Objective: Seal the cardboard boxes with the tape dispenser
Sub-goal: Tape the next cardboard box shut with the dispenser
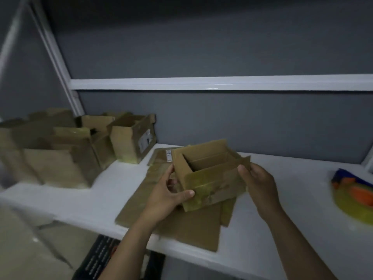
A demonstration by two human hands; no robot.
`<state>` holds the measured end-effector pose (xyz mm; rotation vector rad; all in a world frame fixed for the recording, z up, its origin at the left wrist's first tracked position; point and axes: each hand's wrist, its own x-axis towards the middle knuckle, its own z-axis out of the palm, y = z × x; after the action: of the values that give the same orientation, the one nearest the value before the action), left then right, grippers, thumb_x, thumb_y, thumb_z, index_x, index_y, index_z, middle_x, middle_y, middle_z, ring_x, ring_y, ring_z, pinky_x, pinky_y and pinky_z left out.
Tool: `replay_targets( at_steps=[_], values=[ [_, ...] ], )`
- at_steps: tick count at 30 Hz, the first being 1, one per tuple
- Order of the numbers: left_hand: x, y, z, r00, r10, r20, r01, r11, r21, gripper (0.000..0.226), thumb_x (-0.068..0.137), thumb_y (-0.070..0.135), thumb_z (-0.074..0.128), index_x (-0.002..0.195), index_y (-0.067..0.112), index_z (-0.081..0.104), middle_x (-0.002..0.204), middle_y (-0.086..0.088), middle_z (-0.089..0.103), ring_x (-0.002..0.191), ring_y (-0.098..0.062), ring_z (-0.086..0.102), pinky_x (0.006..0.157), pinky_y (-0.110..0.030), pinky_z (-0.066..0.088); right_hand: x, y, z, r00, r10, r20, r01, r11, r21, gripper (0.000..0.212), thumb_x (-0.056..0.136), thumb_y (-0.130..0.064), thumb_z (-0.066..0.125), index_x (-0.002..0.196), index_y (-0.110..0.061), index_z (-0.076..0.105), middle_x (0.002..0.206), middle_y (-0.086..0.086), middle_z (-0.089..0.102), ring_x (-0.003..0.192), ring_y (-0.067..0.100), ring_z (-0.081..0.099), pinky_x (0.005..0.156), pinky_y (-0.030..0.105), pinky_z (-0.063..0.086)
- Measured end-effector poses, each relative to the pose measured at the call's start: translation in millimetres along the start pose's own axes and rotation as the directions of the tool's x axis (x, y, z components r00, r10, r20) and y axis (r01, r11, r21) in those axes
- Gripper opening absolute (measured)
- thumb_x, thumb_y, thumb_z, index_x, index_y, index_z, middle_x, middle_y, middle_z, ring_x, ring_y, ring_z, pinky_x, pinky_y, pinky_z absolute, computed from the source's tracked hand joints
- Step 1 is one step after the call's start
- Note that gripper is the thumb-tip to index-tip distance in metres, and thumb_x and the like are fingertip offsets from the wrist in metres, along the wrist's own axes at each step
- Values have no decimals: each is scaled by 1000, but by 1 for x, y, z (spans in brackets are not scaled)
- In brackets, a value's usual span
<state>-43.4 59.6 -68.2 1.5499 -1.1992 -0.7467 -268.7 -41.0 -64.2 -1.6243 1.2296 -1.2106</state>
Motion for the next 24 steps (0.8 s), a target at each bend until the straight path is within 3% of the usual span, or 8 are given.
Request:
replay_targets(
  at_steps=[2,4,7,10,14,16,19,24],
  values=[
    [-19,-10,-44,999,22,-33,-20,998,58,124,44,63,85,149,40,24,133,19,48,117,-6,51,101,-37,48,-21,-15,38,999,-3,45,1,999,44,37,90,-45,58,90,-9,66,83,5,67,86,24,64,71,34,50],
    [-36,-21,-86,996,50,-72,-37,986,162,121,43,68,79,148,38,26,133,16,43,118,-8,47,101,-35,46,-40,-30,79,995,19,93,-24,998,53,37,95,-35,56,114,-4,62,100,3,65,96,19,60,75,17,43],
    [-52,-41,-142,984,75,-164,-37,974,223,109,48,60,84,141,34,33,129,13,42,118,-7,44,100,-31,44,-55,-49,137,987,20,162,-21,1000,7,49,96,-32,54,134,-2,49,131,11,56,111,22,54,87,25,39],
    [-55,-63,-183,953,83,-291,-12,971,237,97,55,45,90,135,33,36,125,13,44,113,-6,47,90,-22,44,-59,-74,188,980,-1,200,16,997,-72,37,97,-25,53,122,2,57,108,8,63,98,20,58,78,25,45],
    [-38,-92,-219,904,106,-415,50,937,346,109,51,55,87,142,23,36,127,10,45,114,-9,45,90,-25,44,-42,-84,252,947,-73,314,132,976,-173,28,95,-32,56,116,-14,61,104,-1,67,96,14,62,73,18,47],
    [-23,-103,-230,876,109,-469,91,919,384,112,50,60,86,142,19,36,131,5,47,117,-13,45,94,-32,48,-27,-83,283,920,-46,388,138,968,-211,40,93,-38,58,126,-15,52,114,0,65,108,17,60,89,32,51],
    [3,-122,-243,840,117,-529,144,893,426,112,50,63,84,141,16,38,130,0,48,117,-17,46,94,-38,49,-9,-86,321,853,-15,521,171,952,-253,70,91,-47,56,147,-17,28,141,1,48,131,20,45,105,37,41],
    [40,-148,-260,812,120,-571,190,871,453,106,51,63,83,135,16,39,126,-3,48,115,-21,46,92,-37,50,10,-85,365,695,103,711,81,972,-219,96,85,-57,58,153,-31,-4,158,-5,18,142,19,28,109,35,29]
  ],
)
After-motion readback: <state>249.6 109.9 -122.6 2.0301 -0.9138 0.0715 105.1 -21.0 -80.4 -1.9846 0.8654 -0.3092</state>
